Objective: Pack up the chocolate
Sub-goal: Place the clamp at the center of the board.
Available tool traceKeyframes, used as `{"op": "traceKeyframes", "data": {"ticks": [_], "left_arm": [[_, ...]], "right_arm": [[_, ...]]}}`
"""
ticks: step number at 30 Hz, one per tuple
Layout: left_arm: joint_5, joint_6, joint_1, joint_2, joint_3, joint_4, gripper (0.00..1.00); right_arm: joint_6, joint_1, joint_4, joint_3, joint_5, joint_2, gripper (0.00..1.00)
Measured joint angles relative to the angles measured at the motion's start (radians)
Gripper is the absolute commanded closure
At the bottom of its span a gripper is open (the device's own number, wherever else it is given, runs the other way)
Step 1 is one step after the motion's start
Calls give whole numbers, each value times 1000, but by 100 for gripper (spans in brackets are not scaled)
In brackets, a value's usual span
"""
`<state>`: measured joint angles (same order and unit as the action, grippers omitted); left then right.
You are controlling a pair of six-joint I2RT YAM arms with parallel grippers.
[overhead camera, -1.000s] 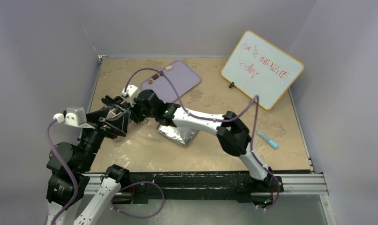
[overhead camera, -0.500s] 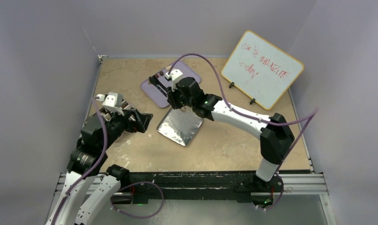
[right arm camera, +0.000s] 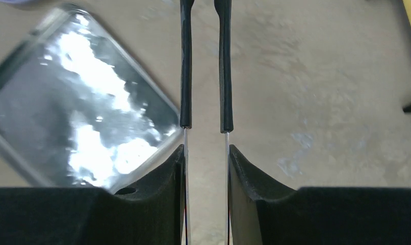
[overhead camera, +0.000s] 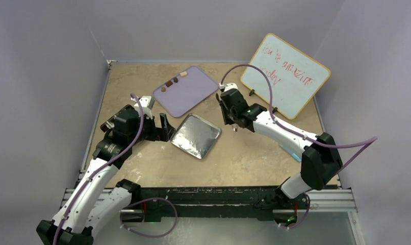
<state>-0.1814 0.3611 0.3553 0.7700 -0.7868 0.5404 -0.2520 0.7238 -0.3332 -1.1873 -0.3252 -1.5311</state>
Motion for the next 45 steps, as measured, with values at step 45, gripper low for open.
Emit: {"op": "traceKeyframes", "data": {"ticks": [45], "left_arm": [[180, -33, 0, -235, 32, 0, 2]], "right_arm": [[-29, -111, -26, 145, 135, -24, 45]]}}
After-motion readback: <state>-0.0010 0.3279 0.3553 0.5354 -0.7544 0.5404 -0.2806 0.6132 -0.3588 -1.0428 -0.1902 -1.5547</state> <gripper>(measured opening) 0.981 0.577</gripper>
